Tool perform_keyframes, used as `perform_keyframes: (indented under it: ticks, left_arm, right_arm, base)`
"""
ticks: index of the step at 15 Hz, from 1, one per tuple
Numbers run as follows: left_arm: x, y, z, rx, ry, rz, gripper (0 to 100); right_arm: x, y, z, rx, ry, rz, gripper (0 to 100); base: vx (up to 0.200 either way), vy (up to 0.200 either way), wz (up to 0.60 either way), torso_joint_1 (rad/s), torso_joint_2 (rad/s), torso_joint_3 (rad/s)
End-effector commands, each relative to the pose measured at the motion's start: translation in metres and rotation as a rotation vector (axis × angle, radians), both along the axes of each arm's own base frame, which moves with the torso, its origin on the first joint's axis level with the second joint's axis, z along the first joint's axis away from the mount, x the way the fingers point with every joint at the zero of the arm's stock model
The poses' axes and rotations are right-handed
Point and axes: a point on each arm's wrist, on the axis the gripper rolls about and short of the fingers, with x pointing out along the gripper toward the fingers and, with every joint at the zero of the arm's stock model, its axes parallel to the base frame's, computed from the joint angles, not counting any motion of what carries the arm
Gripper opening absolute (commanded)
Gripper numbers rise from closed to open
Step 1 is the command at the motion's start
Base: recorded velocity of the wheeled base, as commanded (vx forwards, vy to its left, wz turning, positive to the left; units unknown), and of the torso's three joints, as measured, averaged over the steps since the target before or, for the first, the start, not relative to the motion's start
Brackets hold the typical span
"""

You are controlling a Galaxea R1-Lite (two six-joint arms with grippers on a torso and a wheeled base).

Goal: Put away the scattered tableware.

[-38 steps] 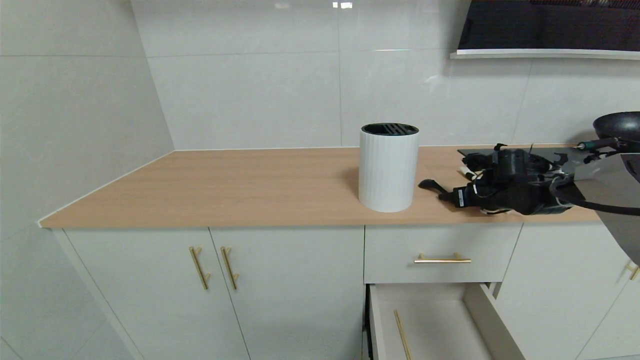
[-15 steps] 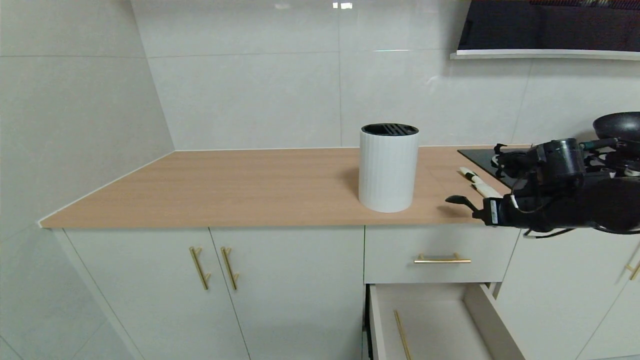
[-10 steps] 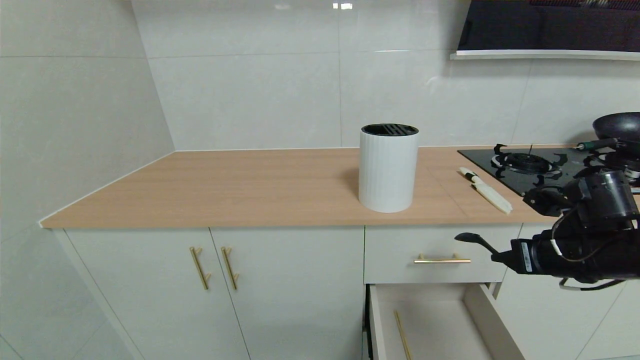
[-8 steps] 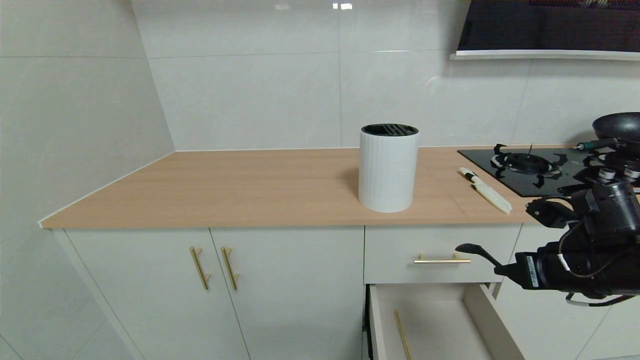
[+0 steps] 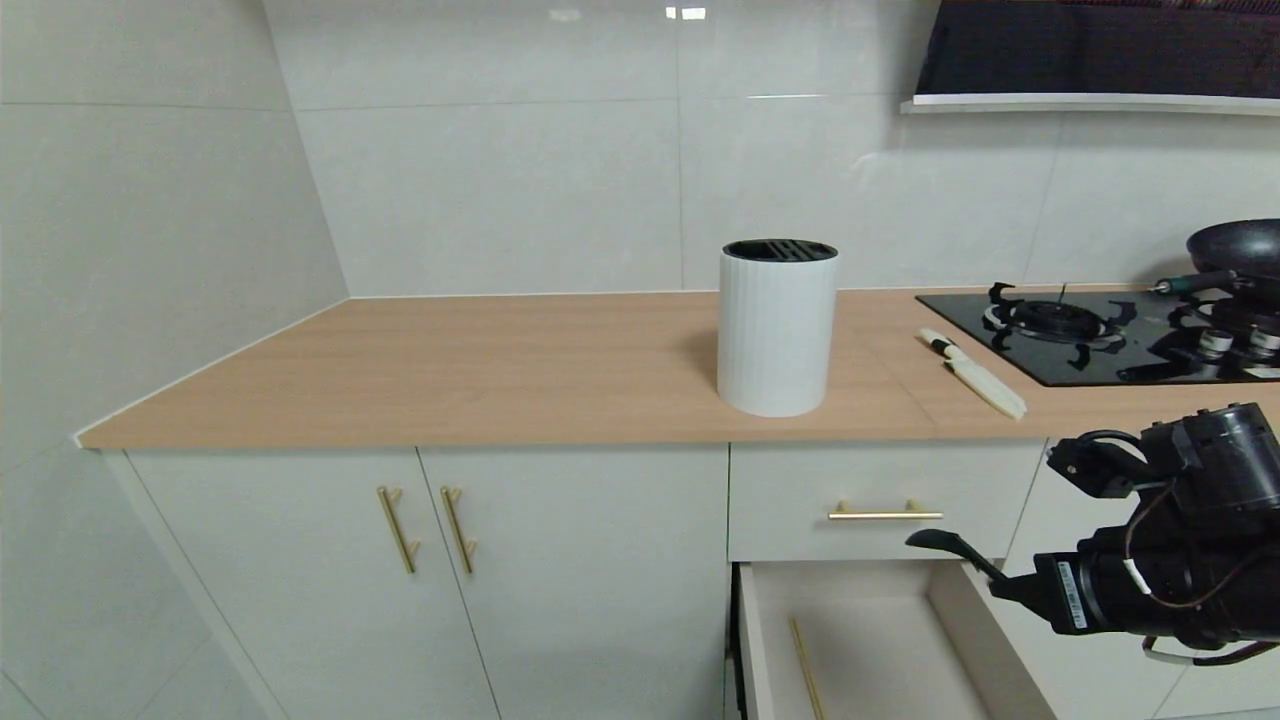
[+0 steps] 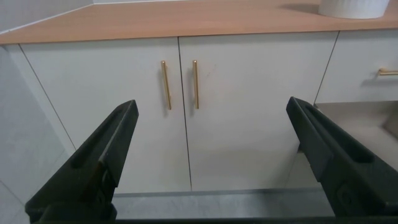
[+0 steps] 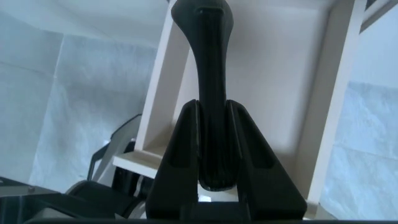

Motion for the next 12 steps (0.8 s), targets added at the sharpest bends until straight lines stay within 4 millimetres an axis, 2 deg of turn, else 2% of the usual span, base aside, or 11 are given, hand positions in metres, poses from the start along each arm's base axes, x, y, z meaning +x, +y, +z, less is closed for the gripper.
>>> perform_keyframes:
  ticks: [1, 12]
  left_arm:
    - [0.0000, 0.0000, 0.0000, 0.000, 0.001, 0.000, 100]
    - [0.0000, 0.0000, 0.0000, 0.000, 0.001, 0.000, 100]
  right_arm:
    - [-0.0004, -0.0001, -0.0002, -0.001, 0.001, 0.000, 0]
    - [-0.0006, -0.0001, -0.0033, -0.003, 0.014, 0.001, 0]
  base:
    - [0.000, 0.000, 0.00, -0.173, 0.40, 0.242]
    - [0.000, 0.000, 0.00, -0.169, 0.46, 0.284]
